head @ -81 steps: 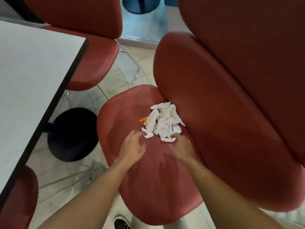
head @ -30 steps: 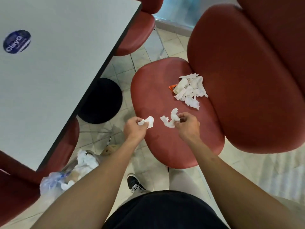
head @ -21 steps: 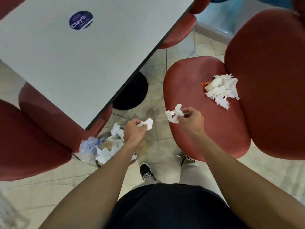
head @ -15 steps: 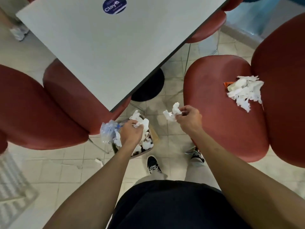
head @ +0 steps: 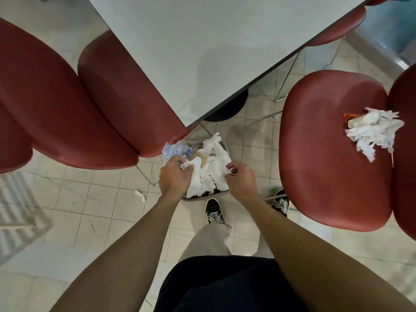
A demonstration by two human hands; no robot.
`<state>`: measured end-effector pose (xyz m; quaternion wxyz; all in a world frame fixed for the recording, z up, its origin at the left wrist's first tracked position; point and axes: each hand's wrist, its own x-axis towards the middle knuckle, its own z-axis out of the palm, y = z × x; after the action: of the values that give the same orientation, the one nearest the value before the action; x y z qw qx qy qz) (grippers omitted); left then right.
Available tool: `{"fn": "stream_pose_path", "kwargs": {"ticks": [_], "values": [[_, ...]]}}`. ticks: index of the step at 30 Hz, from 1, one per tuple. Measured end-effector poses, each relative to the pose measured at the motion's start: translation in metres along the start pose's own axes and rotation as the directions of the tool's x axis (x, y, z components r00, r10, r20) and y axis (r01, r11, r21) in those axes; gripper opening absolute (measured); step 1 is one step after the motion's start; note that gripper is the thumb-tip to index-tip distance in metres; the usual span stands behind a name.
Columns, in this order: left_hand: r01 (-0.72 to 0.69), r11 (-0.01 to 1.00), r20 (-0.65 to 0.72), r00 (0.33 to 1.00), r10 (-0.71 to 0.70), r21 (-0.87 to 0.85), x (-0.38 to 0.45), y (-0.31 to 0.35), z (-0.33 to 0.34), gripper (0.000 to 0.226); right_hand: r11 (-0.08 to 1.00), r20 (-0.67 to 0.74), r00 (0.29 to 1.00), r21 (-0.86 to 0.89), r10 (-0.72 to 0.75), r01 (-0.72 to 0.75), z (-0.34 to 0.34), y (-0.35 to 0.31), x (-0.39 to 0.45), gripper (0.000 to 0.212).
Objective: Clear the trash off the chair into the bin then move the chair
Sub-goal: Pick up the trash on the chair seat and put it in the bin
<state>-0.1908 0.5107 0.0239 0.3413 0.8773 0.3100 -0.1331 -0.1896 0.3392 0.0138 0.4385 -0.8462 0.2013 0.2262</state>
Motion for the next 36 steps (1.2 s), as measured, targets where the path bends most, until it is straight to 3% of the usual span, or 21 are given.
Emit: {"fn": "stream_pose_path", "kwargs": {"ticks": [6,10,14,18,22,26,36], "values": [[-0.097,0.984,0.036,0.995,0.092,0.152,0.020,0.001,0.014,0.026,0.996,0.086,0.994,-0.073,0.066,-0.060,0.041,0.025,0.008,0.040],[-0.163,0.960,0.067,0.986,0.151,0.226,0.026,0.003,0.021,0.021,0.964,0.130,0.990,-0.254,-0.045,0.077,0.047,0.024,0.011,0.034],[-0.225,0.911,0.139,0.972,0.187,0.346,0.030,0.005,0.025,0.024,0.918,0.212,0.977,-0.384,-0.016,0.099,0.046,0.021,0.020,0.028],[-0.242,0.885,0.146,0.969,0.199,0.397,0.028,0.011,0.025,0.031,0.919,0.281,0.959,-0.385,0.031,0.083,0.041,0.022,0.027,0.031],[-0.240,0.900,0.128,0.970,0.207,0.365,0.021,0.017,0.020,0.025,0.973,0.195,0.978,-0.230,0.070,-0.024,0.027,0.024,0.023,0.038],[-0.270,0.895,0.116,0.963,0.244,0.356,0.016,0.025,0.020,0.020,0.993,0.074,0.997,-0.117,0.030,-0.021,0.014,0.028,0.020,0.035],[-0.433,0.823,0.196,0.901,0.386,0.369,0.001,0.081,0.052,0.024,0.998,-0.066,0.997,-0.044,-0.037,0.034,-0.043,0.035,0.031,0.026]]}}
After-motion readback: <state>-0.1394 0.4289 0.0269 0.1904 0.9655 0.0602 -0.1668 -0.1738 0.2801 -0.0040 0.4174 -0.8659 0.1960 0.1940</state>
